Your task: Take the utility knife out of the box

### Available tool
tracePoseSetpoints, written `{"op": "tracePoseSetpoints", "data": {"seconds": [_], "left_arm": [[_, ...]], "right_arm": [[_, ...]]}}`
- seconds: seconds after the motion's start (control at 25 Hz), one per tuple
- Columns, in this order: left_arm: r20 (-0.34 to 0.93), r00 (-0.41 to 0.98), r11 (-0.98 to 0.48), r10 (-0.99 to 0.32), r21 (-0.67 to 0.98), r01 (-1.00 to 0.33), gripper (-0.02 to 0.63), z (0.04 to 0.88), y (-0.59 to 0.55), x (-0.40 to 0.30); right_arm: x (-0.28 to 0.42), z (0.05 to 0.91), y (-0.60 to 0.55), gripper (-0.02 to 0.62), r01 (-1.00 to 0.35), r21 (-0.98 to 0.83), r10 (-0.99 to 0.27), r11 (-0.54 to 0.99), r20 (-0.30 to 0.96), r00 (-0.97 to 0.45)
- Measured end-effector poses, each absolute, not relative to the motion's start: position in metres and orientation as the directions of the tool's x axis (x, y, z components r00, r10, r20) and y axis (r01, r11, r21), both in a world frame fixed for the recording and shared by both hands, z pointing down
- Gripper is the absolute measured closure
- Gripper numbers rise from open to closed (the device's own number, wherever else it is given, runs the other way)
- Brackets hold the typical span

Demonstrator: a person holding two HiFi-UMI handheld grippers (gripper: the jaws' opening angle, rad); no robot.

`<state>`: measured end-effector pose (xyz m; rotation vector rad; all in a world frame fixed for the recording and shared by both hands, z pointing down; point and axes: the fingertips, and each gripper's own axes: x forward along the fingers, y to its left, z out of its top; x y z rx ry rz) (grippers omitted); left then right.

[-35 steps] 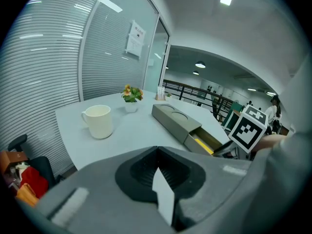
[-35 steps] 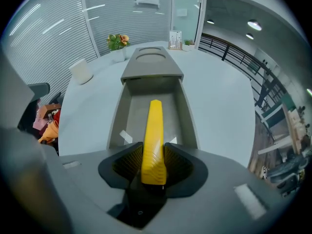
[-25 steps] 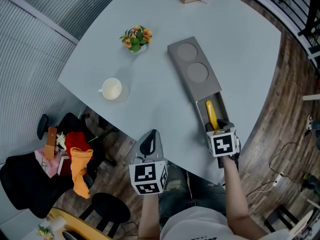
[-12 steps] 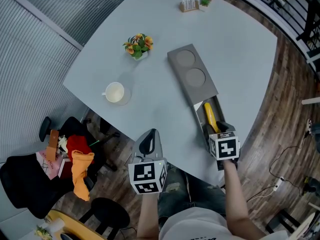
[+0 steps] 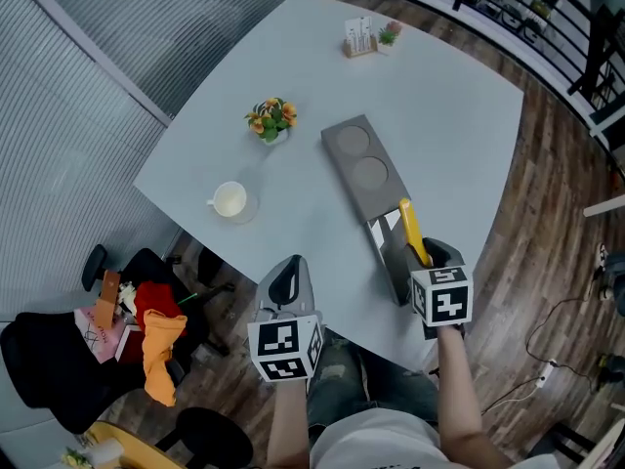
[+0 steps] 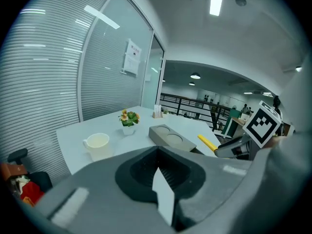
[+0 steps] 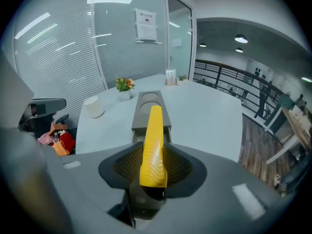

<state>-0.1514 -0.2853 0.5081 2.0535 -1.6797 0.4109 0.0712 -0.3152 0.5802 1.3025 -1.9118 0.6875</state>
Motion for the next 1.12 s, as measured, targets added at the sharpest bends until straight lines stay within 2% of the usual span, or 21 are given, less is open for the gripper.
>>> {"op": "tracePoseSetpoints", "data": {"seconds": [0.4,1.12], "left_arm": [[0.391,0.221,-0.183,-0.893,0.132,-0.974,0.605,0.454,-0.303,-0.140],[0.181,0.181,-0.171,-0.967,0.072,-0.983,0.605,0.354,-0.317,-0.143]], "right_arm": [[0.079,0.497,-0.340,0.433,-0.938,0.008,-0.713,0.347,0.652,-0.258],[0.090,0.398,-0.354,0.433,-0.947,0.046,-0.862,0.319,0.429,-0.269]]}}
